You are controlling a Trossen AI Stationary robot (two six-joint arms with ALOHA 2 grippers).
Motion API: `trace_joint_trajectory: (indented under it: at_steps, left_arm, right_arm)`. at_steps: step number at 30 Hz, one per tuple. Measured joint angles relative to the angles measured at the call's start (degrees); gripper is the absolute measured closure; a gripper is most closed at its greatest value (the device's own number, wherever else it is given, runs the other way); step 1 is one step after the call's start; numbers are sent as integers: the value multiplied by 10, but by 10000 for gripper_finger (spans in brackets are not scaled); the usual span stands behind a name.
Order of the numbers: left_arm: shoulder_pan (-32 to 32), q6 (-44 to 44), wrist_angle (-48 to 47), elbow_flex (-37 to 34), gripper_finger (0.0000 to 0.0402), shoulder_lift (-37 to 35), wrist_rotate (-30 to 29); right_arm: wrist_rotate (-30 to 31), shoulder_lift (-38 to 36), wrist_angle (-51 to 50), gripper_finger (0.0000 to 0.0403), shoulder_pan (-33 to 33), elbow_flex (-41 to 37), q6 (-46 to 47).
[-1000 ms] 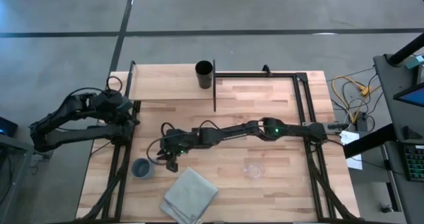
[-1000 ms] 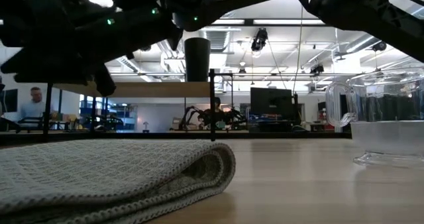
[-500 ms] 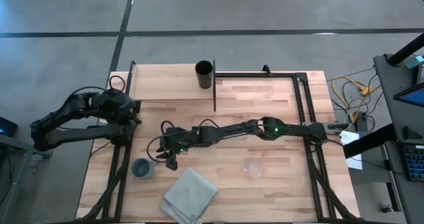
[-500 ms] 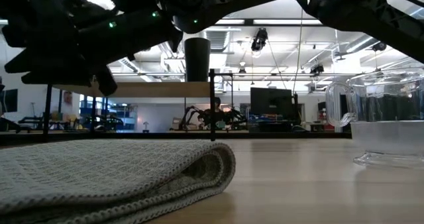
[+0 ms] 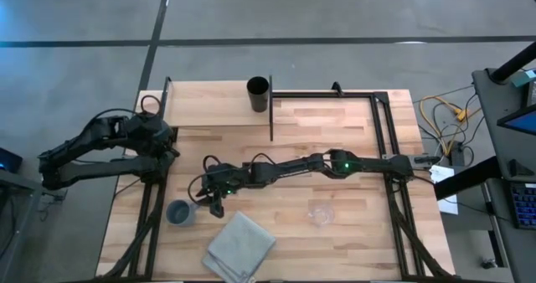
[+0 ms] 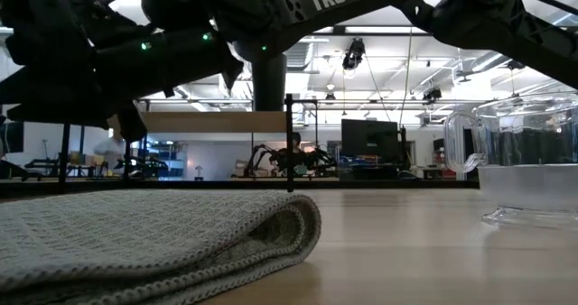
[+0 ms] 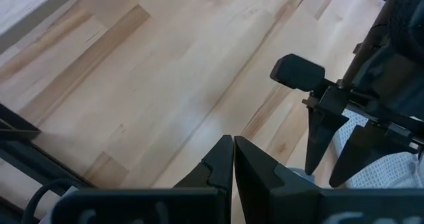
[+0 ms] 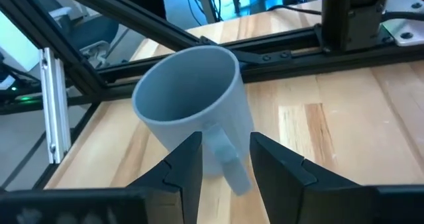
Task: Stack small to large cups/mugs on shelf
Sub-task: Put the blue mug on the shelf
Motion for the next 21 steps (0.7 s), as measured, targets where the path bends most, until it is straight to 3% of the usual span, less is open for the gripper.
trace_joint_trajectory:
  at_steps: [21]
  left_arm:
    - [0, 0, 17, 0, 402, 2, 0]
  right_arm:
    - [-6, 33, 53, 282, 12, 0, 21]
